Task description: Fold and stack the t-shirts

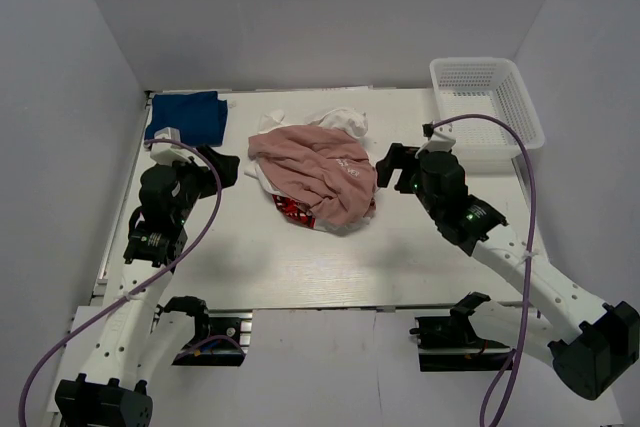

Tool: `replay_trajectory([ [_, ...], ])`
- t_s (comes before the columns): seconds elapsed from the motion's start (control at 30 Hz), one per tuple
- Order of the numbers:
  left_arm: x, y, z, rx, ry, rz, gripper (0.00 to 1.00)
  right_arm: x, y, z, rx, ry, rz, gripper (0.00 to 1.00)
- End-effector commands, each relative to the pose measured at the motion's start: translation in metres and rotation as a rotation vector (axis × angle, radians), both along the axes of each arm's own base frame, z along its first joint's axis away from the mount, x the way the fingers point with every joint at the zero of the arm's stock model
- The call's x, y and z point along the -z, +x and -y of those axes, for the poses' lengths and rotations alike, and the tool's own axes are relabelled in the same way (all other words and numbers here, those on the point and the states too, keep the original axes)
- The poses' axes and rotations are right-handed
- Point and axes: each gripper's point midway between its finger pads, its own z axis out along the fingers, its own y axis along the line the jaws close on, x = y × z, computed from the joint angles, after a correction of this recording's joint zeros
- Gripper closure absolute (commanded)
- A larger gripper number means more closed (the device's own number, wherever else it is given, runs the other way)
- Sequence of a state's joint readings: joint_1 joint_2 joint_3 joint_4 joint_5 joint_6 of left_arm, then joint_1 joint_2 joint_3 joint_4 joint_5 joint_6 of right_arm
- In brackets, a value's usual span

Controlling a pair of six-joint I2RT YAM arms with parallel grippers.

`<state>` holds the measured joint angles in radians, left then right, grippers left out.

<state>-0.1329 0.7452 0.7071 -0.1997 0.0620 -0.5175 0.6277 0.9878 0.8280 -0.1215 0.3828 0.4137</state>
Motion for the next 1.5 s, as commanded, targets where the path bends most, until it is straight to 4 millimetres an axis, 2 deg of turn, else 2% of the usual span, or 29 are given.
replay_trajectory([
  [0.0,-0.01,-0.001,-0.002,-0.012,-0.008,0.012,0.0,-0.007,0.003,0.011,0.072,0.022,0.022,0.09],
  [0.07,-0.01,-0.001,-0.002,-0.012,-0.008,0.012,0.0,0.001,0.006,0.025,0.16,-0.015,-0.001,0.09],
  [0.13,-0.008,-0.003,0.0,-0.003,-0.009,0.003,0.0,0.018,0.008,0.027,0.167,-0.074,-0.053,0.09],
  [0.2,-0.006,-0.001,0.0,-0.003,-0.01,0.009,0.0,0.02,0.009,0.025,0.17,-0.088,-0.082,0.09],
  [0.23,0.001,-0.002,0.001,0.006,-0.009,-0.006,0.0,0.034,0.009,0.016,0.125,-0.119,-0.131,0.09],
  [0.37,0.009,-0.001,0.003,0.016,-0.009,-0.026,0.0,0.033,0.019,-0.023,-0.041,-0.071,-0.107,0.09],
  [0.47,0.016,0.0,0.006,0.025,-0.008,-0.033,0.0,0.053,0.024,-0.044,-0.112,-0.085,-0.161,0.09],
  [0.5,0.021,0.0,0.008,0.034,-0.009,-0.037,0.0,0.045,0.032,-0.051,-0.141,-0.097,-0.119,0.09],
  [0.57,0.024,0.002,0.011,0.049,-0.013,-0.038,0.0,0.068,0.035,-0.067,-0.212,-0.131,-0.181,0.09],
  [0.6,0.027,0.003,0.011,0.049,-0.011,-0.047,0.0,0.059,0.042,-0.078,-0.234,-0.123,-0.166,0.09],
  [0.63,0.027,0.003,0.011,0.049,-0.011,-0.047,0.0,0.061,0.043,-0.086,-0.267,-0.146,-0.163,0.09],
  [0.67,0.034,0.003,0.011,0.049,-0.008,-0.074,0.0,0.088,0.044,-0.096,-0.307,-0.181,-0.221,0.09],
  [0.7,0.032,0.003,0.011,0.049,-0.008,-0.075,0.0,0.082,0.05,-0.105,-0.327,-0.173,-0.207,0.09],
  [0.77,0.037,0.005,0.011,0.049,-0.005,-0.1,0.0,0.112,0.06,-0.115,-0.342,-0.253,-0.236,0.09],
  [0.8,0.037,0.005,0.011,0.049,-0.005,-0.1,0.0,0.118,0.061,-0.118,-0.352,-0.274,-0.244,0.09],
  [0.83,0.037,0.005,0.011,0.049,-0.005,-0.1,0.0,0.135,0.058,-0.123,-0.383,-0.319,-0.292,0.09],
  [0.87,0.037,0.005,0.011,0.049,-0.005,-0.1,0.0,0.136,0.062,-0.128,-0.411,-0.349,-0.279,0.09],
  [0.93,0.037,0.006,0.01,0.04,-0.003,-0.1,0.0,0.156,0.057,-0.138,-0.457,-0.369,-0.291,0.09],
  [1.0,0.037,0.006,0.008,0.026,-0.009,-0.102,0.0,0.164,0.056,-0.143,-0.479,-0.36,-0.29,0.14],
  [1.07,0.042,0.007,0.006,0.017,-0.004,-0.119,0.0,0.164,0.057,-0.145,-0.494,-0.359,-0.29,0.43],
  [1.13,0.045,0.009,0.005,0.006,0.0,-0.13,0.0,0.157,0.062,-0.147,-0.483,-0.363,-0.271,0.7],
  [1.17,0.043,0.008,0.005,0.006,0.0,-0.131,0.0,0.148,0.07,-0.145,-0.447,-0.363,-0.243,0.9],
  [1.2,0.046,0.007,0.005,0.006,0.001,-0.142,0.0,0.131,0.077,-0.145,-0.426,-0.355,-0.204,1.0],
  [1.27,0.043,0.007,0.005,0.006,0.001,-0.142,0.0,0.102,0.092,-0.134,-0.325,-0.356,-0.135,1.0],
  [1.3,0.043,0.007,0.005,0.004,-0.007,-0.144,0.0,0.079,0.101,-0.133,-0.293,-0.339,-0.088,1.0],
  [1.33,0.043,0.007,0.003,-0.007,-0.005,-0.143,0.0,0.041,0.104,-0.129,-0.264,-0.305,-0.014,1.0],
  [1.37,0.045,0.006,0.003,-0.007,-0.003,-0.152,0.0,0.024,0.11,-0.119,-0.205,-0.308,0.025,1.0],
  [1.43,0.045,0.007,0.001,-0.017,0.0,-0.152,0.0,-0.047,0.117,-0.108,-0.125,-0.219,0.174,1.0],
  [1.47,0.041,0.008,0.002,-0.02,-0.01,-0.144,0.0,-0.069,0.119,-0.103,-0.098,-0.193,0.217,1.0],
])
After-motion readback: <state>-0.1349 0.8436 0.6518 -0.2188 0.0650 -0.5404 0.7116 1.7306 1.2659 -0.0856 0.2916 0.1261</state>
